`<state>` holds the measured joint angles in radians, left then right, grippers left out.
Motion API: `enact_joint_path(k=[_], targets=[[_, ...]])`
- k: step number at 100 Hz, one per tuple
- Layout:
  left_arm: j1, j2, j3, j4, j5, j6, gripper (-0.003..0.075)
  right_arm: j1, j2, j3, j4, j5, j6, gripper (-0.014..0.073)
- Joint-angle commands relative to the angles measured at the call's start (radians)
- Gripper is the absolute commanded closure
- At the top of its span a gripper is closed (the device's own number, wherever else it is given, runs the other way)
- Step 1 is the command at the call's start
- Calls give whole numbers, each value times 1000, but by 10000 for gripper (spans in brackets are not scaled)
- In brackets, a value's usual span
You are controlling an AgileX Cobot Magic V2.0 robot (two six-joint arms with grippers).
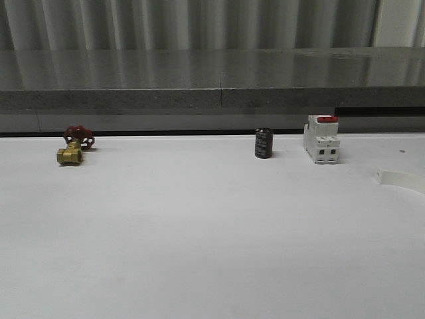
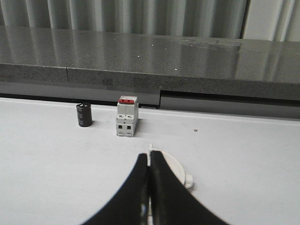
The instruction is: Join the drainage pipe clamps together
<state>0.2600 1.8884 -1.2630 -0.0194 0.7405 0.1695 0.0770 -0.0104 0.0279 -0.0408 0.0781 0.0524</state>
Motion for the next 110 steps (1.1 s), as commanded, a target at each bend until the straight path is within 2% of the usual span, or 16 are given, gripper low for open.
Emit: enact_joint_path(k=[1,44,86,96,110], targets=[[1,-20,-52,-15,-31,5,80,-2,-21,-16,-8,-78,-3,662],[-1,69,-131,-22,-31,26,80,-2,-21,-16,-8,-78,-3,662],[-3,93,-131,-28,-44,26,83,-2,-21,-16,-8,-78,-3,662],[-3,93,-131,-28,-35,26,142,-2,-21,-16,-8,-78,-3,662],[-3,93,-131,-46,-26,26,332,-2,-21,-16,-8,-78,-3,662]])
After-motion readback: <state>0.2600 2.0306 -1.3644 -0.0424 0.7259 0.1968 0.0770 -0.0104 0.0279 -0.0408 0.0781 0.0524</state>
